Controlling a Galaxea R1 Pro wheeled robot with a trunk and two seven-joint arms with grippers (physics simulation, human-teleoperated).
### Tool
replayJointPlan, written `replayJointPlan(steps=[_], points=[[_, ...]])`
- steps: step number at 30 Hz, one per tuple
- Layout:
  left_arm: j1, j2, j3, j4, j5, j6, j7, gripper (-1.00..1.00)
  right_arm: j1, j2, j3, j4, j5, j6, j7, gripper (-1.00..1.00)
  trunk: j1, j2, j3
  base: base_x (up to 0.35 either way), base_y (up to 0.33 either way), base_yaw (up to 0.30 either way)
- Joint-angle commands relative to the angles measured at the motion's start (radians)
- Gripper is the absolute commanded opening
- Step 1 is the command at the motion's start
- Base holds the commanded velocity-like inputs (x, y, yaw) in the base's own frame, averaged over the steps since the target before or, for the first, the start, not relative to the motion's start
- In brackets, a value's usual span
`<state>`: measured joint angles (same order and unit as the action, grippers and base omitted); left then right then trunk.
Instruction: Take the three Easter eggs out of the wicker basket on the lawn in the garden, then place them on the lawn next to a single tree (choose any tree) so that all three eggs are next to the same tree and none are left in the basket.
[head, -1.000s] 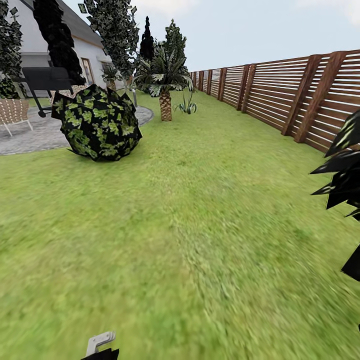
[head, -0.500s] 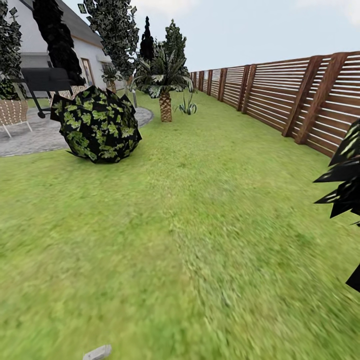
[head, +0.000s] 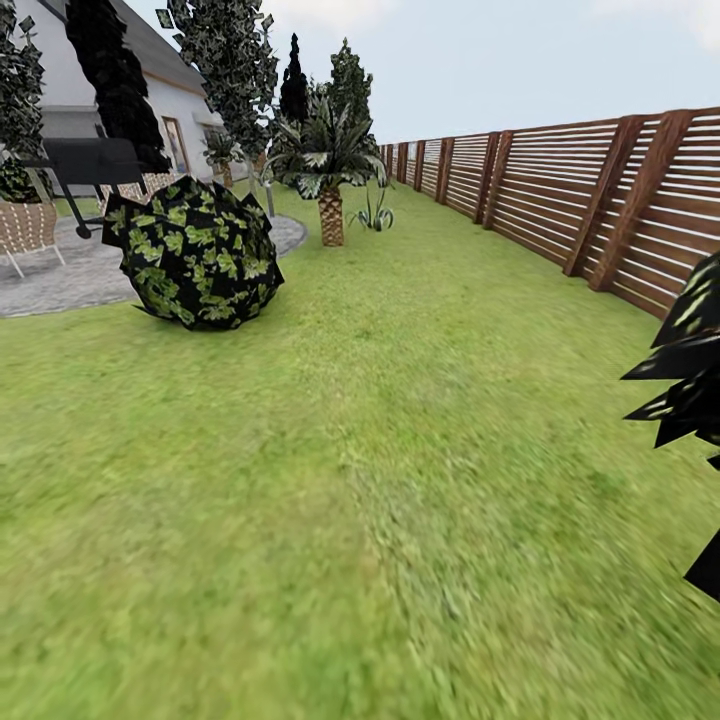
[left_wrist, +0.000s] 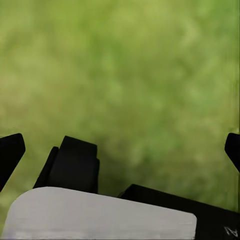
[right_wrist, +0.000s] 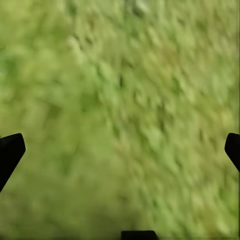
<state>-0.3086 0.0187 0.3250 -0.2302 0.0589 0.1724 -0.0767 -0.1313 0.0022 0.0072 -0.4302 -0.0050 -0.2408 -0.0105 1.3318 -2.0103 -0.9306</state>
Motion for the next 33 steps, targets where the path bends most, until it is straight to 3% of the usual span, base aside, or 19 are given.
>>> replayJointPlan(steps=[1, 7, 11, 15, 33], points=[[0.000, -0.001, 0.000, 0.016, 0.000, -0.001, 0.000, 1.00, 0.000, 0.000, 0.000, 0.000, 0.000, 0.000, 0.000, 1.00, -0.004, 0.007, 0.003, 0.000, 0.000, 0.000], [0.000, -0.007, 0.001, 0.034, 0.001, -0.002, 0.001, 1.00, 0.001, 0.000, 0.000, 0.000, 0.000, 0.000, 0.000, 1.00, -0.027, 0.049, 0.022, 0.000, 0.000, 0.000], [0.000, -0.007, 0.044, 0.028, 0.006, -0.002, 0.001, 1.00, 0.001, -0.001, 0.000, -0.001, 0.000, 0.000, 0.000, 1.00, -0.042, 0.077, 0.035, 0.000, 0.000, 0.000], [0.000, -0.003, 0.057, 0.027, 0.007, -0.024, 0.002, 1.00, 0.001, 0.000, 0.000, -0.001, 0.000, 0.000, 0.000, 1.00, -0.058, 0.105, 0.047, 0.038, 0.000, 0.000], [0.000, 0.000, 0.058, 0.037, 0.007, -0.030, 0.002, 1.00, 0.001, -0.003, 0.000, 0.039, -0.001, 0.006, -0.007, 1.00, -0.127, 0.231, 0.104, 0.308, 0.000, 0.000]])
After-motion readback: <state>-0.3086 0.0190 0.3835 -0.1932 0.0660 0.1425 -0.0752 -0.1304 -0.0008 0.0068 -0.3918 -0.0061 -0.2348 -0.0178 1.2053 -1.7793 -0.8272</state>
